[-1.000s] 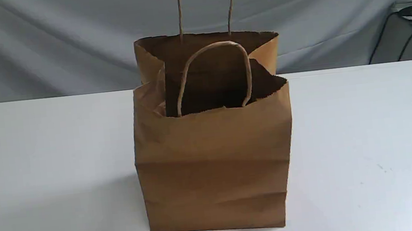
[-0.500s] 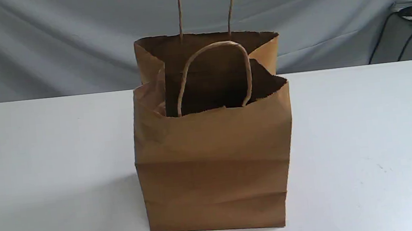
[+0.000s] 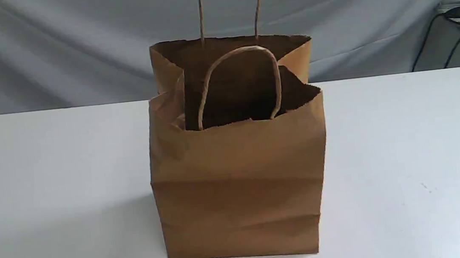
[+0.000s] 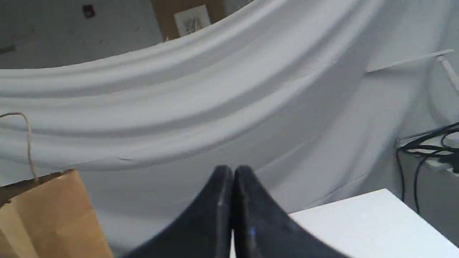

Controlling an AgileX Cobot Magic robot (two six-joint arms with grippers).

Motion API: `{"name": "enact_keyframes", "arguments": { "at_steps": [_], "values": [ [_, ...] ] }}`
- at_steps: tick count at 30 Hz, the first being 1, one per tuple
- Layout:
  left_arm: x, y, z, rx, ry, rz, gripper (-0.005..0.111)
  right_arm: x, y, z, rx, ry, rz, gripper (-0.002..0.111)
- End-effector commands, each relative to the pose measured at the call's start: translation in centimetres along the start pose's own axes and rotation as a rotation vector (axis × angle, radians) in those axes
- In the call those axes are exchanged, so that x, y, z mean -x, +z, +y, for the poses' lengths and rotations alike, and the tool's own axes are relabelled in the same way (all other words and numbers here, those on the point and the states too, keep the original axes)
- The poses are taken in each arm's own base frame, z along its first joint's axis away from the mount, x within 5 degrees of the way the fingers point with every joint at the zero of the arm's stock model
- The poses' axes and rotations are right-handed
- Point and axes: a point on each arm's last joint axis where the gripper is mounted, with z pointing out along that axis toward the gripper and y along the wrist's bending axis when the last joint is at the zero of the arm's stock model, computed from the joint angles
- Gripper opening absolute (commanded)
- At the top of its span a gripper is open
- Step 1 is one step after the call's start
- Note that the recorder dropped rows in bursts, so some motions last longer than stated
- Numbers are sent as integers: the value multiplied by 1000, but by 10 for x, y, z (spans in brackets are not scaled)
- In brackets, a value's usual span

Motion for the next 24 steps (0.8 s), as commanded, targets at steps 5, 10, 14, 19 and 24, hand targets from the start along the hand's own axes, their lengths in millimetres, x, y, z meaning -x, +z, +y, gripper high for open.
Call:
{"name": "enact_keyframes", "arguments": {
  "at_steps": [5, 10, 14, 19, 24],
  "values": [
    [-1, 0, 0, -3, -6, -3, 0, -17, -6, -2, -11, -164, 162, 0],
    [-1, 0, 0, -3, -9, -3, 0, -28, -8, -3, 4, -296, 278, 0],
    [-1, 0, 0, -3, -9, -3, 0, -28, -8, -3, 4, -300, 282, 0],
    [-1, 0, 0, -3, -9, -3, 0, -27, -8, -2, 4, -271, 270, 0],
    [-1, 0, 0, -3, -6, -3, 0, -26, -8, -2, -2, -170, 253, 0]
  ]
}}
